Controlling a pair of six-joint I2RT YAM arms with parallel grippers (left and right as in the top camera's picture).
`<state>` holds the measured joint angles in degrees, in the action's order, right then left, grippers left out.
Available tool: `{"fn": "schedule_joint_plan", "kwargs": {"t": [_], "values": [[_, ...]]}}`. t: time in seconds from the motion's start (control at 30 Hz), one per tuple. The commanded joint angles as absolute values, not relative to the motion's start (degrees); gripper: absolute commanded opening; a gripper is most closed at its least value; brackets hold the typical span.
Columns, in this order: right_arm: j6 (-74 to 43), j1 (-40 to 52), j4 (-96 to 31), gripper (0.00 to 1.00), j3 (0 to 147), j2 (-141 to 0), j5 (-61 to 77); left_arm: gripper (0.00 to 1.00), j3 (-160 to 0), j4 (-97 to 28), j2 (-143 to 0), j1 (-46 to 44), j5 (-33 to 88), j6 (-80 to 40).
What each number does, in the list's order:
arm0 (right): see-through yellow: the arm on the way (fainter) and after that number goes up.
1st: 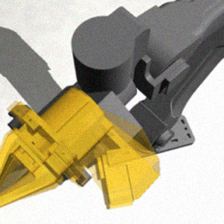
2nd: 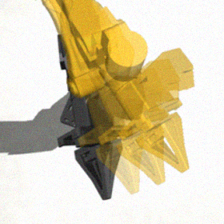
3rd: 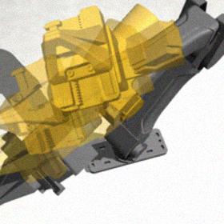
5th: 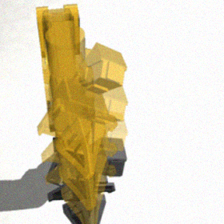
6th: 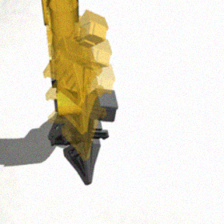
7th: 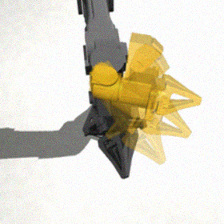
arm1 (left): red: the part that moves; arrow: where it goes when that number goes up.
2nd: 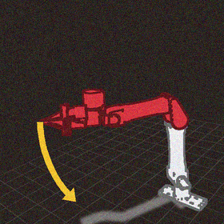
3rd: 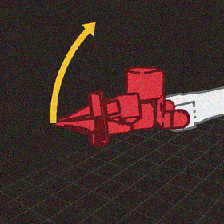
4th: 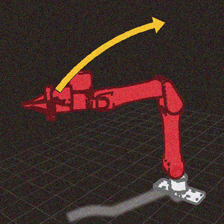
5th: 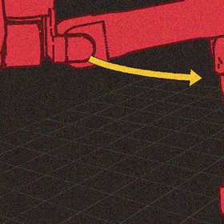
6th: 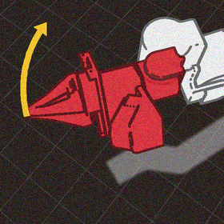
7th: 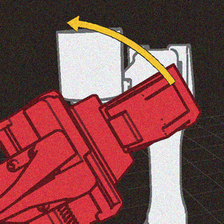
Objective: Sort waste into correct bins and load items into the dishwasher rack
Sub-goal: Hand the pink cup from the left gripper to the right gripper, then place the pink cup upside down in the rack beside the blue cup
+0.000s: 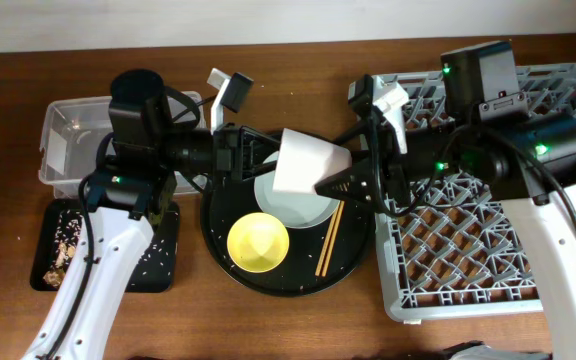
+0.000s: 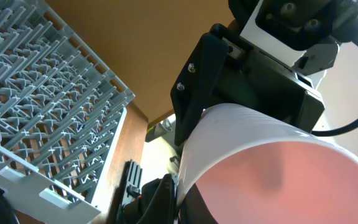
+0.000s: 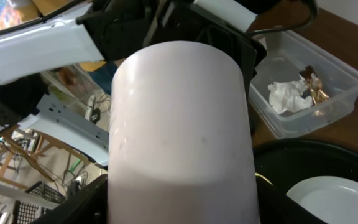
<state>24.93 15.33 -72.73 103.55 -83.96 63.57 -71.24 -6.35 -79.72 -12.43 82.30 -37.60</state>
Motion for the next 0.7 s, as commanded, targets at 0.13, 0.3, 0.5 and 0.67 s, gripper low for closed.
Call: {"fn": "schedule_joint_plan", "kwargs": {"t": [0.13,0.3,0.5,0.67], "values": [[25.3,15.7,-70.8,0.60,104.1,-84.2,63.6,0.07,-71.4,-7.8,-79.6,-12.8,84.7,-37.8],[25.2,15.7,-68.9,0.59,104.1,-84.2,63.6,0.13,-71.4,-11.2,-79.6,-15.0,84.6,-34.8],[24.4,14.0,-68.2,0.60,104.1,-84.2,63.7,0.40,-71.4,-11.4,-79.7,-15.6,82.0,-32.4],[23.1,9.3,-71.3,0.58,104.1,-84.0,63.4,0.48,-71.4,-11.8,-79.7,-12.9,68.4,-32.4]]}}
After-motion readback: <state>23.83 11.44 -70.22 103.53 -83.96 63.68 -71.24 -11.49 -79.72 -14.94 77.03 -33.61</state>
